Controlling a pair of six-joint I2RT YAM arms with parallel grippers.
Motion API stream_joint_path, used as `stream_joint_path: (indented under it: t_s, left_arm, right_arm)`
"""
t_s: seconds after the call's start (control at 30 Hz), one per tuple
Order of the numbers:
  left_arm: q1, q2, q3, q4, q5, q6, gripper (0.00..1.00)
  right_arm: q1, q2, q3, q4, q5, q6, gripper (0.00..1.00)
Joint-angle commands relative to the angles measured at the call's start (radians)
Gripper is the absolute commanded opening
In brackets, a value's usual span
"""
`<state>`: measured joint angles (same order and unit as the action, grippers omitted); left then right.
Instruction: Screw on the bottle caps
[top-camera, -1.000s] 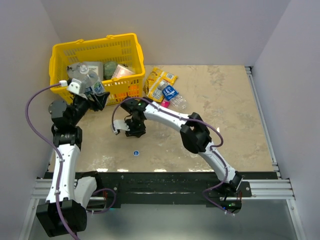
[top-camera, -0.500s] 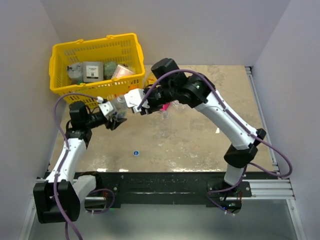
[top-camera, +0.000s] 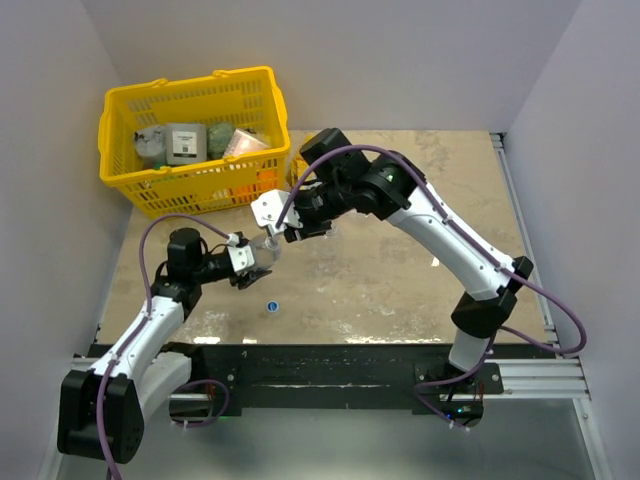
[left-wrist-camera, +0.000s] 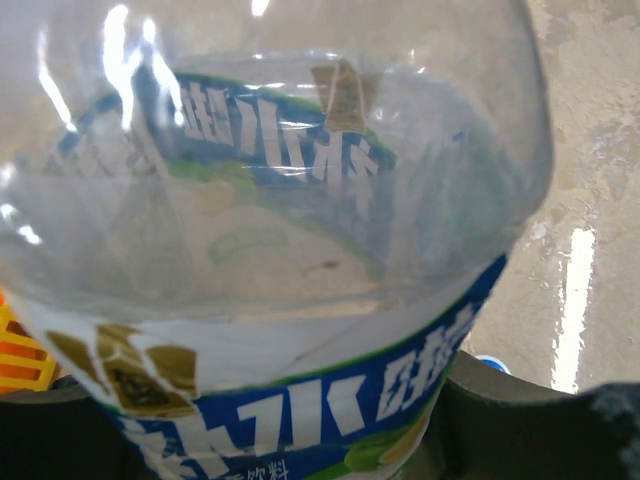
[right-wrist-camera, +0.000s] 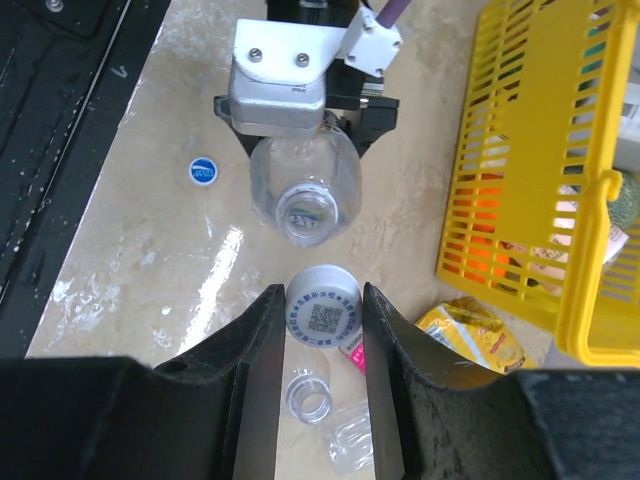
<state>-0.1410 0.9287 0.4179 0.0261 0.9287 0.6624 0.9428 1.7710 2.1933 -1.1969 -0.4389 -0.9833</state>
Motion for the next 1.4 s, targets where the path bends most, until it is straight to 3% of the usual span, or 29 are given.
stream_joint_path:
  t_s: [0.0, 0.33, 0.9, 1.37]
  left_arm:
    - [-0.003, -0.028, -0.016, 0.153, -0.005, -0.035, 0.00]
    - [-0.066, -0.054, 0.030, 0.066, -0.037, 0.054, 0.00]
    - [-0.066, -0.041, 0.008, 0.161, -0.067, 0.008, 0.00]
    - [-0.068, -0.025, 0.009, 0.228, -0.057, -0.040, 0.00]
  right_arm:
    - [0.028, 0.031, 0.075, -0.092, -0.018, -0.055, 0.08]
    - [0.059, 0.102, 0.134, -0.061, 0.023, -0.140, 0.09]
    - [0.079, 0.125, 0.154, -0.193, 0.077, -0.245, 0.09]
    - [0.080, 0.110, 0.049, -0.107, 0.078, -0.290, 0.10]
